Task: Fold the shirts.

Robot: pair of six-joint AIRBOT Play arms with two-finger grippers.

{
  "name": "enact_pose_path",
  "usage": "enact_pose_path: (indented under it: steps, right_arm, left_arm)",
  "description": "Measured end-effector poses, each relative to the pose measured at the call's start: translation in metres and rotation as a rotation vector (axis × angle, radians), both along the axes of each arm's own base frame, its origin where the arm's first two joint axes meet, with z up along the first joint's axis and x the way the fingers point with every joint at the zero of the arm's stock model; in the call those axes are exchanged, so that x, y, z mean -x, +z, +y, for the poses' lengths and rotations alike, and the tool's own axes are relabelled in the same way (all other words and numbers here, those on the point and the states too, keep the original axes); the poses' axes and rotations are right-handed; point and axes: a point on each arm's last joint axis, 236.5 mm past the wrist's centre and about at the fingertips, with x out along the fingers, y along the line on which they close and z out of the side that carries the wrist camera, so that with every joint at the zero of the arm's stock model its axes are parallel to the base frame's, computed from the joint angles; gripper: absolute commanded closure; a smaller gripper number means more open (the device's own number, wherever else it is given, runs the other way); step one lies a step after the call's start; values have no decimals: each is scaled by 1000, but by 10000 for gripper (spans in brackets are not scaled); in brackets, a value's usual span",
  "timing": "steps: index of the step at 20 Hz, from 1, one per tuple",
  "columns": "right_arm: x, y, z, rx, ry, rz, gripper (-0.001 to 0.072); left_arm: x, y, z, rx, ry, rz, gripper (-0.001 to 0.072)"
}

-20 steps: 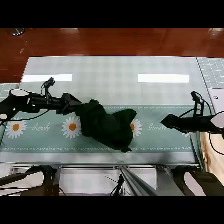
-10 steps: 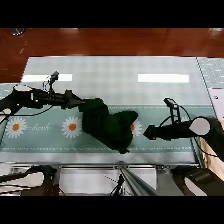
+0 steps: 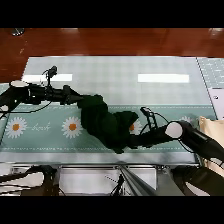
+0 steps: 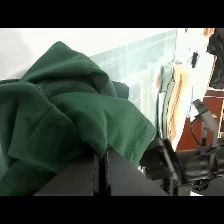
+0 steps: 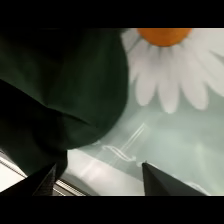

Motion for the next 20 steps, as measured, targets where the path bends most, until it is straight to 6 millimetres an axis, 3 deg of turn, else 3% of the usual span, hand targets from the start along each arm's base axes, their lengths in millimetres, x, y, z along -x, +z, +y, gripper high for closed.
enact_pose_path:
  steps: [4,6,7,8,10,12,14,16,18,20]
  right_arm:
    - [-6,-12,20,-41,-46,19,112]
    - [-12,-16,30,-73,-78,27,320]
    - [-15,-17,34,-88,-93,29,464]
    - [-19,-17,39,-102,-103,28,673]
    - [-30,-12,48,-129,-93,0,694]
    - [-53,10,55,-174,-69,-59,694]
    - [-94,54,53,-226,-59,-163,694]
    - [-149,121,34,-266,-81,-319,694]
    - [-197,204,6,-285,-104,-498,694]
    - [-223,293,-26,-279,-120,-688,694]
  left_arm:
    - [0,0,0,1,-1,2,682]
    - [0,1,0,1,-2,2,682]
    - [0,1,0,1,-1,2,682]
    - [0,1,0,1,-1,3,682]
    - [0,2,0,1,-1,0,682]
    - [-1,9,2,-1,6,-20,682]
    - [-9,30,11,0,47,-79,683]
    - [-25,70,28,19,130,-186,683]
    - [-40,122,45,37,226,-316,683]
    - [-48,180,63,25,315,-457,683]
